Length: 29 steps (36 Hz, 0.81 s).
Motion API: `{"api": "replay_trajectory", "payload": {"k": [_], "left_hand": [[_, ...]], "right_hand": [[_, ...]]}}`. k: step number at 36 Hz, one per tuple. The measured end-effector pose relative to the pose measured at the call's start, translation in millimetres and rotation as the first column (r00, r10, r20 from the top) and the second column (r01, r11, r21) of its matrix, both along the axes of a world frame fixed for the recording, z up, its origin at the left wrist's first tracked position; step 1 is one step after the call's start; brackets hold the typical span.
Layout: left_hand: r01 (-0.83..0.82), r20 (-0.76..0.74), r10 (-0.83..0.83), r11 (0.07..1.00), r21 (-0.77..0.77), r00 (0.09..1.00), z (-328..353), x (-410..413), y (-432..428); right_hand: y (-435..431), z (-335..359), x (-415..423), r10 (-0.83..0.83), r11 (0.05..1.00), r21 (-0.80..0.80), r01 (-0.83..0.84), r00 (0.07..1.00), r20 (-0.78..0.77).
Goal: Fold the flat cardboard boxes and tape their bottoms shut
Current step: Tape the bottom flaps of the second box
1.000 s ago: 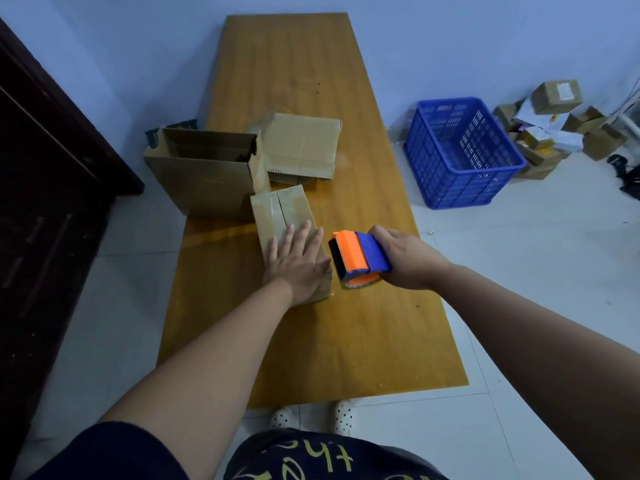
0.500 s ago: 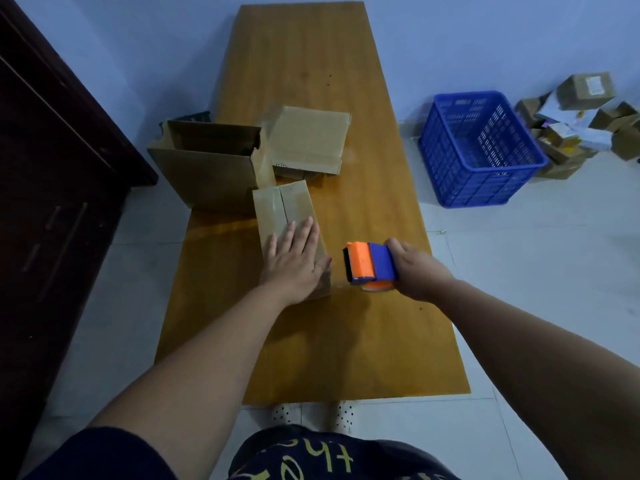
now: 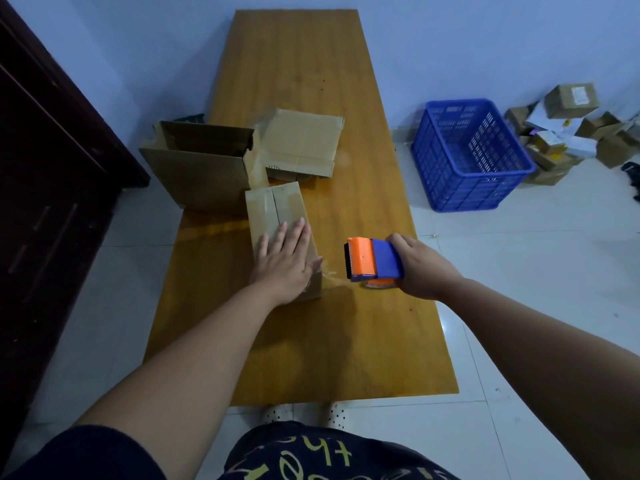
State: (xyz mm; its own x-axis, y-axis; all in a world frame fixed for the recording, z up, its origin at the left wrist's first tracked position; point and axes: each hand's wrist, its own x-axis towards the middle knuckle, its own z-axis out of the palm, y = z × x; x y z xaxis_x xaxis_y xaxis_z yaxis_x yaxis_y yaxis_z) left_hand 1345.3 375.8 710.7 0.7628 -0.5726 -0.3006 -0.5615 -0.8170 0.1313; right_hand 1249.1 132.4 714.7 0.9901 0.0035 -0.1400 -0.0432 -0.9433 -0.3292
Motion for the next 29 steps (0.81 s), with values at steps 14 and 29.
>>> {"api": "replay_trajectory", "payload": {"k": [14,29], "left_hand": [[0.015,-0.012,-0.015,1.0,-0.014,1.0,1,1,2],[-0.028,0.004,0.028,1.0,-0.008,1.0,-2,1,-2]], "right_hand": [[-7,5,-7,0.036,0.996,-0.084,-0.032,0.998,0.043],[15,-12,21,0.095,0.895,-0.42,-0.153,0.983,-0.157]]}}
